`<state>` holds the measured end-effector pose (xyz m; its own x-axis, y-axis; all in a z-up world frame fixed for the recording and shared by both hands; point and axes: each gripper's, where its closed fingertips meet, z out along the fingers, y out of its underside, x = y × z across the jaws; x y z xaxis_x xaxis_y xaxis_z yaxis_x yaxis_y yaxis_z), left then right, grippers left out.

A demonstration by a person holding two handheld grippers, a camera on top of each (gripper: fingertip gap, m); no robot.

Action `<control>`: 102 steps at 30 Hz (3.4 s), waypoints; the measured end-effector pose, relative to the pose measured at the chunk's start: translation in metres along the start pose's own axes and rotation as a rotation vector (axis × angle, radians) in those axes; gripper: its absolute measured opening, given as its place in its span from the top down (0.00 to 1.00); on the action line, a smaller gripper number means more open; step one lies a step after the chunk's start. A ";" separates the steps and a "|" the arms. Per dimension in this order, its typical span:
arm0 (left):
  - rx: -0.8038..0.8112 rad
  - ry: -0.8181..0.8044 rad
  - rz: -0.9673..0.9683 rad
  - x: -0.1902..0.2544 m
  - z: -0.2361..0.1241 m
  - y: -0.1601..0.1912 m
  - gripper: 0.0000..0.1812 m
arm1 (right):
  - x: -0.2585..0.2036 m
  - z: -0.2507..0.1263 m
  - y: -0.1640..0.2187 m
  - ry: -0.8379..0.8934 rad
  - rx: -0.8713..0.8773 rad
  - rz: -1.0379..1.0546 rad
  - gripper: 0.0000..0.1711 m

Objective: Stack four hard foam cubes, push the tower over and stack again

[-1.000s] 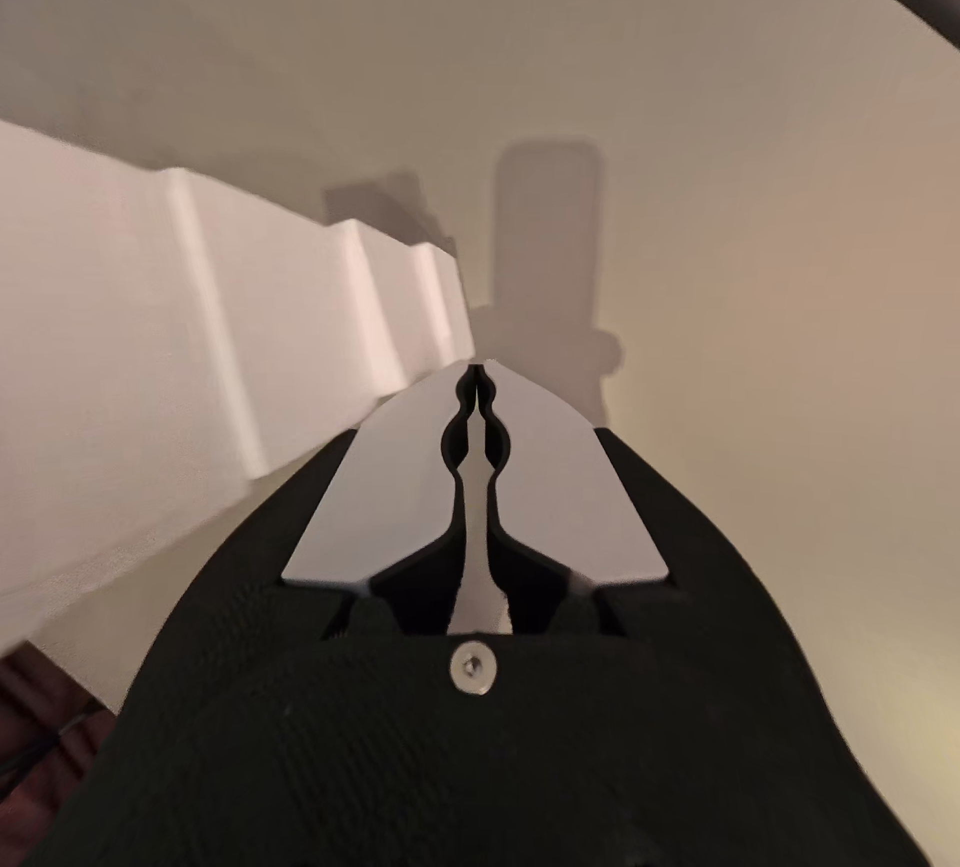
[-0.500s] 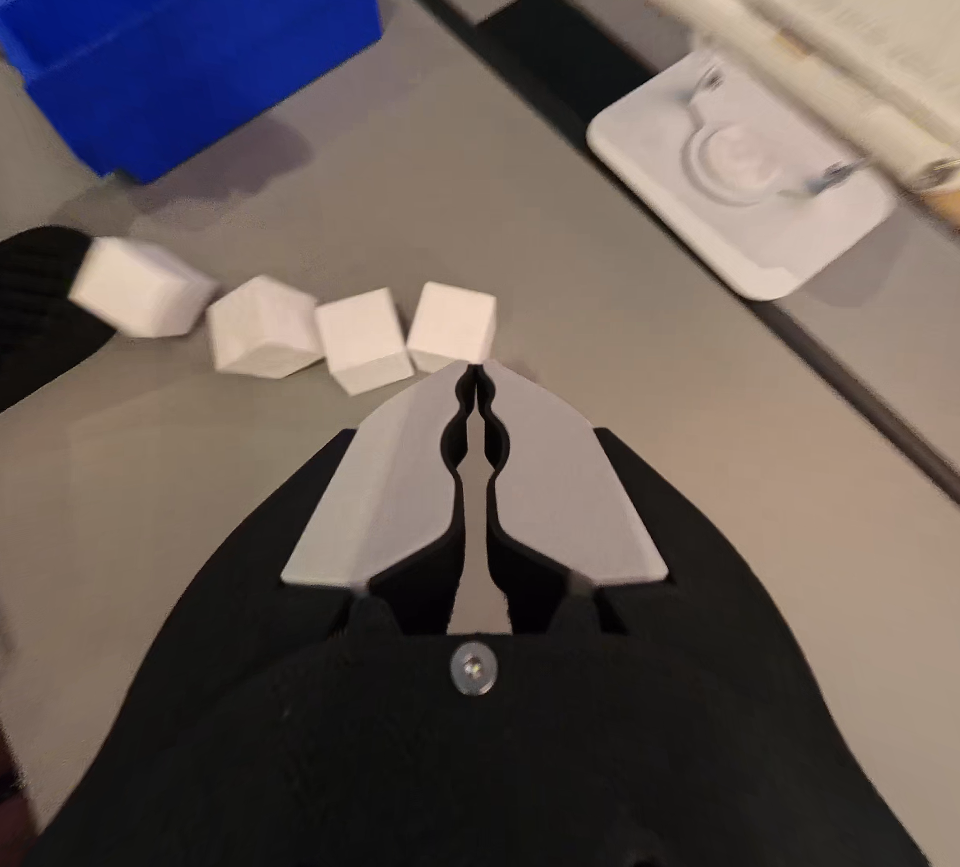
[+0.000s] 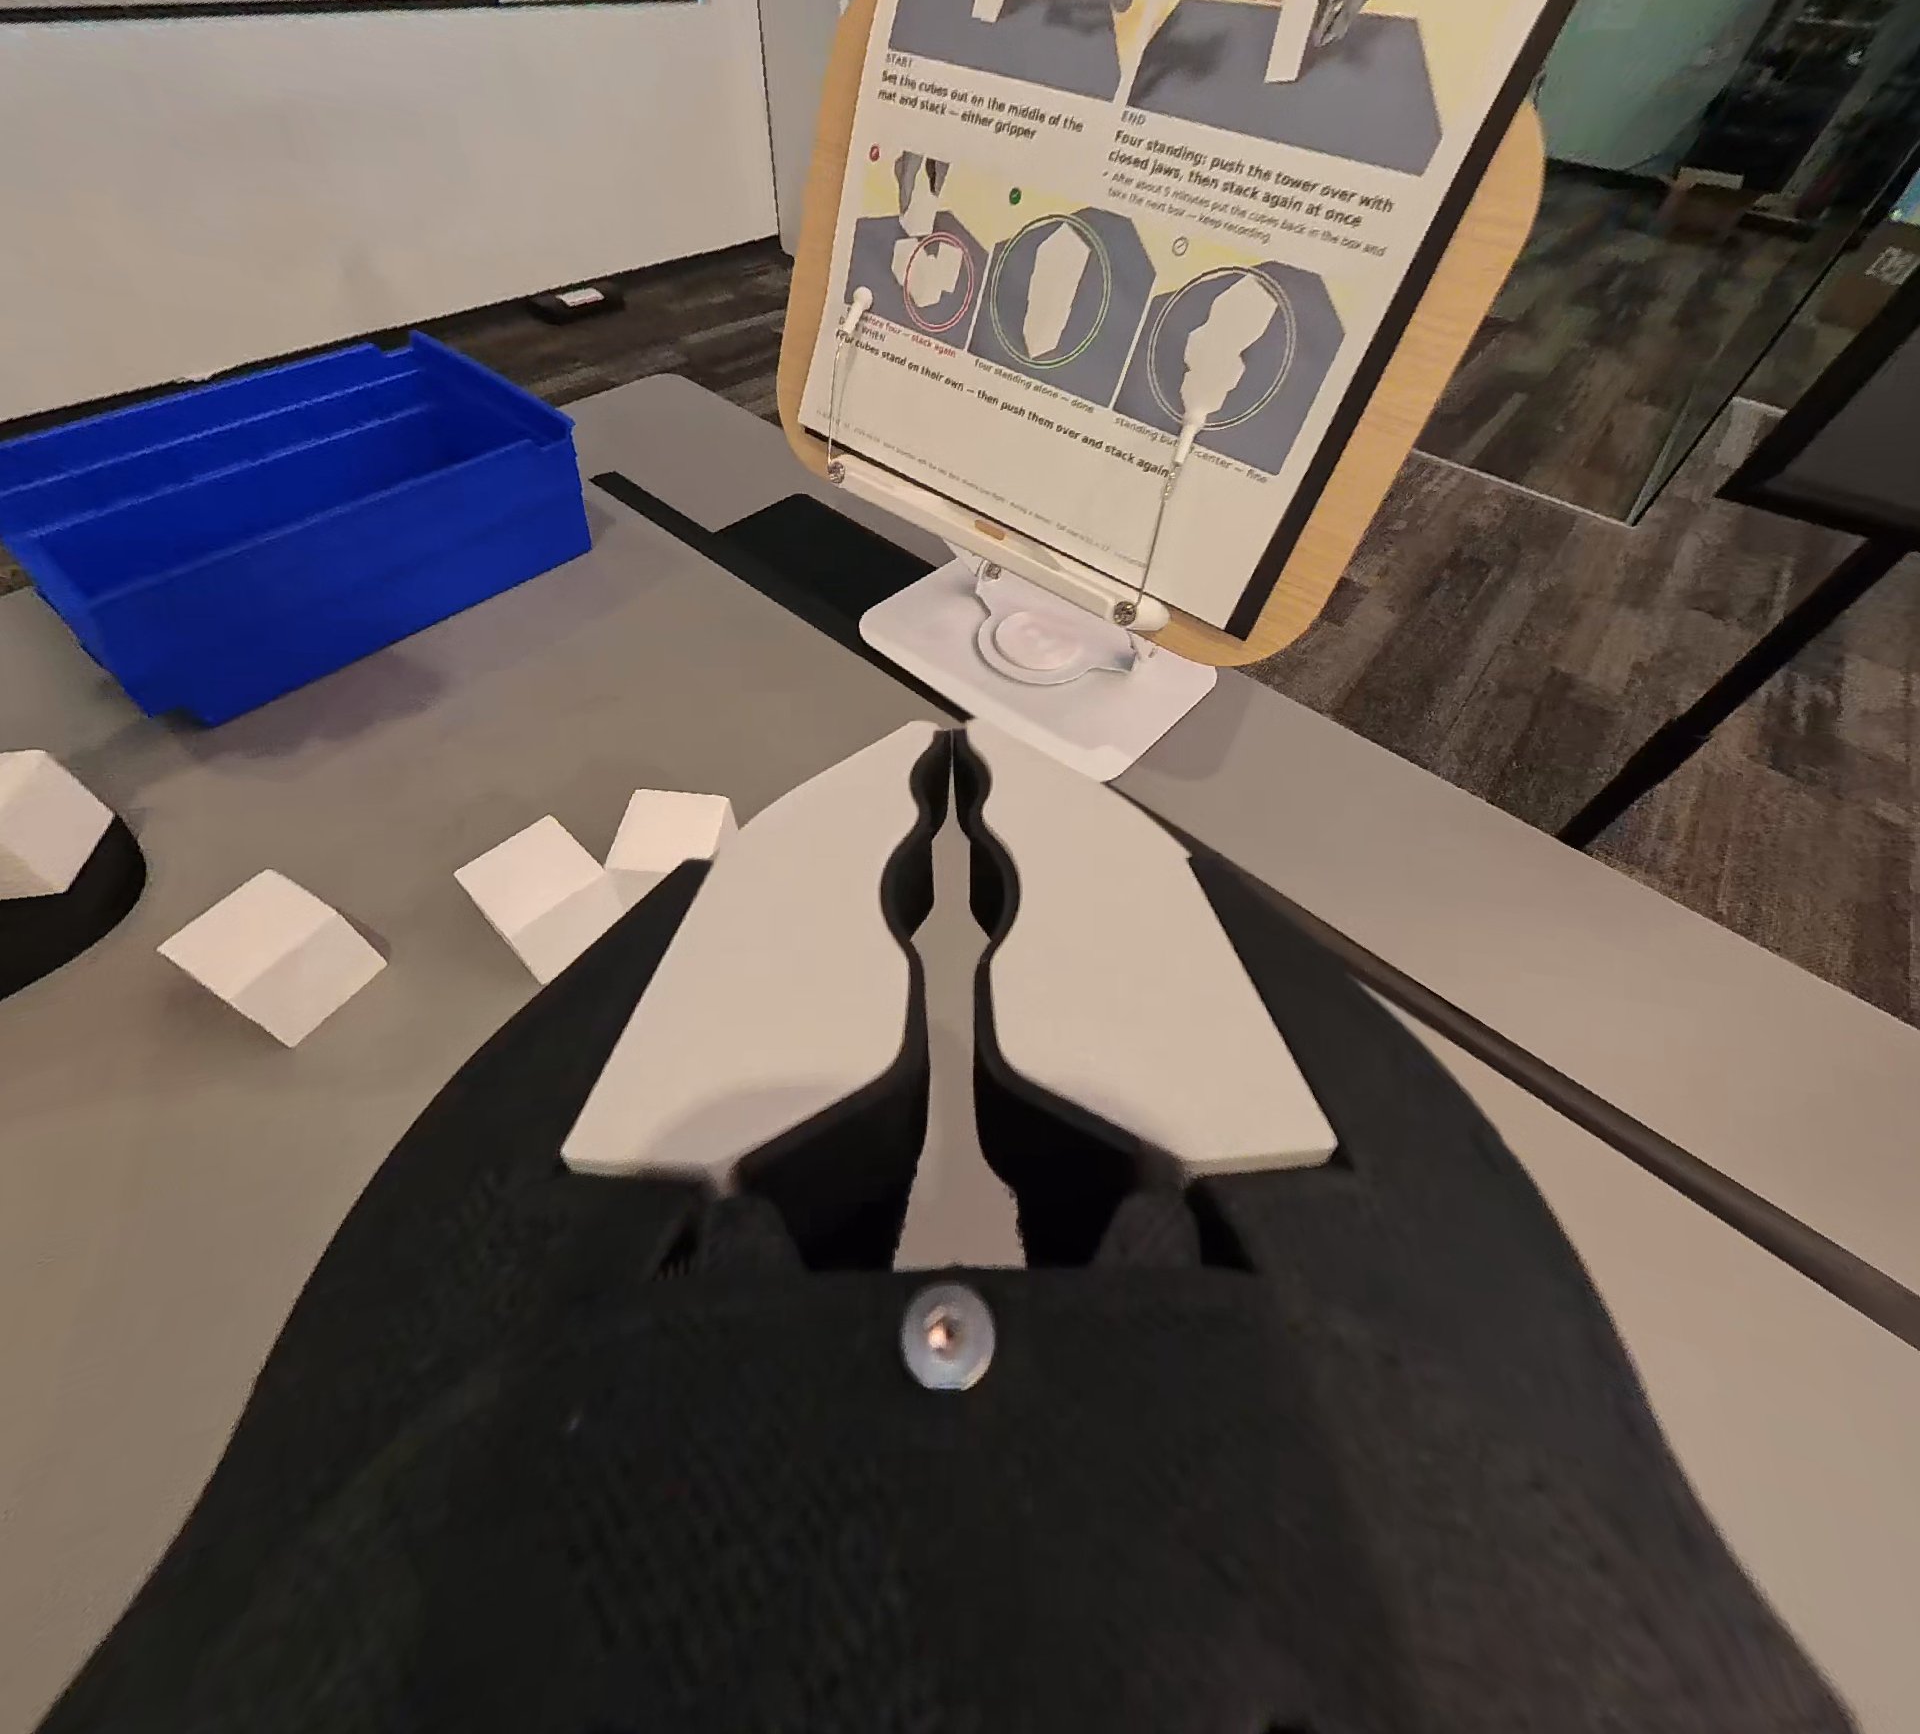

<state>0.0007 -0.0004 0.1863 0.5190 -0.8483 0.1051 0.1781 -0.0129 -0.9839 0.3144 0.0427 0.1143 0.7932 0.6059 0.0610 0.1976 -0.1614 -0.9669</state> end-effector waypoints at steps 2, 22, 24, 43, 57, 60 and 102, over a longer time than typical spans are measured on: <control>-0.039 -0.018 0.032 0.010 0.000 0.001 0.93 | 0.000 -0.003 0.000 -0.001 0.000 -0.013 0.99; -0.492 -0.338 0.174 0.019 -0.153 0.176 0.56 | 0.037 -0.053 -0.003 -0.037 0.090 0.047 0.94; -0.558 -0.410 0.194 0.012 -0.170 0.196 0.52 | 0.037 -0.054 -0.001 -0.053 0.091 0.062 0.94; -0.693 -0.526 0.124 0.007 -0.211 0.264 0.48 | 0.043 -0.058 0.010 -0.082 0.083 0.114 0.93; -0.727 -0.492 0.117 0.006 -0.203 0.277 0.56 | 0.049 -0.055 0.015 -0.093 0.071 0.129 0.93; -0.742 -0.487 0.111 0.003 -0.200 0.278 0.66 | 0.049 -0.053 0.017 -0.096 0.062 0.126 0.93; -0.652 0.483 0.322 0.003 0.055 0.287 0.64 | -0.079 0.109 0.119 -0.812 -0.058 0.267 0.87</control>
<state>0.0991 0.0224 -0.0882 0.0244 -0.9925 -0.1200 -0.5069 0.0912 -0.8572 0.2124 0.0606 -0.0328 0.1638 0.9083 -0.3849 0.1094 -0.4045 -0.9080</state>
